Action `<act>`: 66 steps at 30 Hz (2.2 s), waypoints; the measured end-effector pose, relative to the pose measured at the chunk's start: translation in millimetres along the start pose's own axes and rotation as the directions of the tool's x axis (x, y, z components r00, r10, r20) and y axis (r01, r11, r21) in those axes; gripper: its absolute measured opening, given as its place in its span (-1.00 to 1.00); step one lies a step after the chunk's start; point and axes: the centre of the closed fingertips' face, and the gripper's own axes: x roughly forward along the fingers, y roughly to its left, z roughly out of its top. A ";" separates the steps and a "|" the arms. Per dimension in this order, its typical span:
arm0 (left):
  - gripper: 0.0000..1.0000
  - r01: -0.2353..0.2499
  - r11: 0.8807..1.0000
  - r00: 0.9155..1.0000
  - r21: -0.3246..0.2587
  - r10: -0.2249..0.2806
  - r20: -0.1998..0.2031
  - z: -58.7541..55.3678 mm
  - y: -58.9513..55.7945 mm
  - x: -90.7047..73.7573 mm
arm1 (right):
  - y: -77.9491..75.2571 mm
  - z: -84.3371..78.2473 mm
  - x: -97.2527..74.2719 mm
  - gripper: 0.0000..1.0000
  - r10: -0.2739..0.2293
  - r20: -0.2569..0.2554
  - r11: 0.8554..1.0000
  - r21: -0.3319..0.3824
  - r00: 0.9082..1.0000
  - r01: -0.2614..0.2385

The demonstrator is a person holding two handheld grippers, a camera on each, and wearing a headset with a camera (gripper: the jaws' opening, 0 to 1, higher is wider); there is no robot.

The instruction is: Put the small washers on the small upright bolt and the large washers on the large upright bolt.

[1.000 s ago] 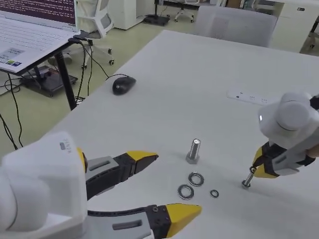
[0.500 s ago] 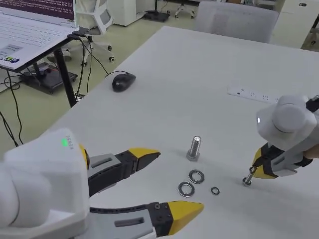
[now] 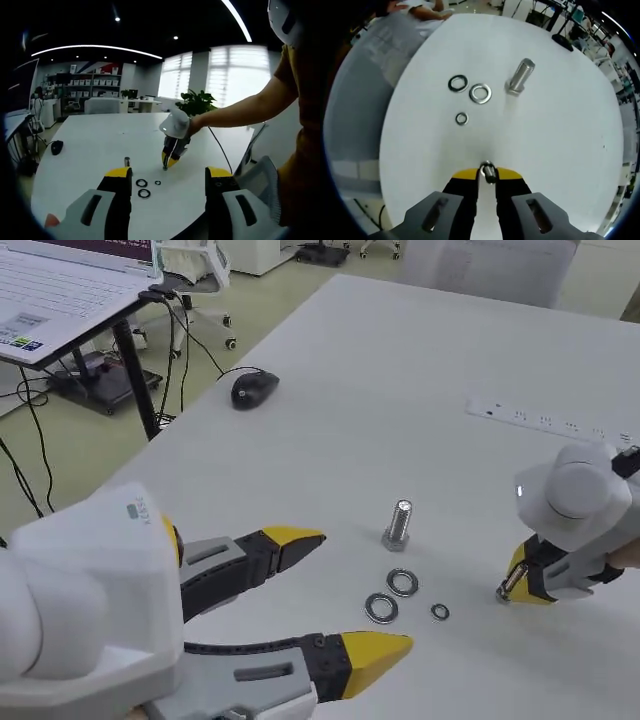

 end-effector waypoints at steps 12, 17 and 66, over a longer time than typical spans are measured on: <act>0.17 0.007 1.000 1.000 0.001 -0.007 -0.001 -0.7 -0.4 1.5 | 2.7 -2.9 2.4 -0.65 -0.008 0.013 1.000 0.020 1.000 0.008; 0.17 0.011 1.000 1.000 0.005 -0.011 -0.004 -1.6 -1.5 0.8 | 5.7 -5.4 -6.5 -0.65 -0.019 0.016 0.999 0.042 1.000 0.018; 0.17 0.018 0.998 1.000 0.061 -0.020 0.024 8.4 -30.2 -30.4 | 59.0 52.4 -3.1 -0.64 0.020 0.078 1.000 -0.017 0.997 -0.019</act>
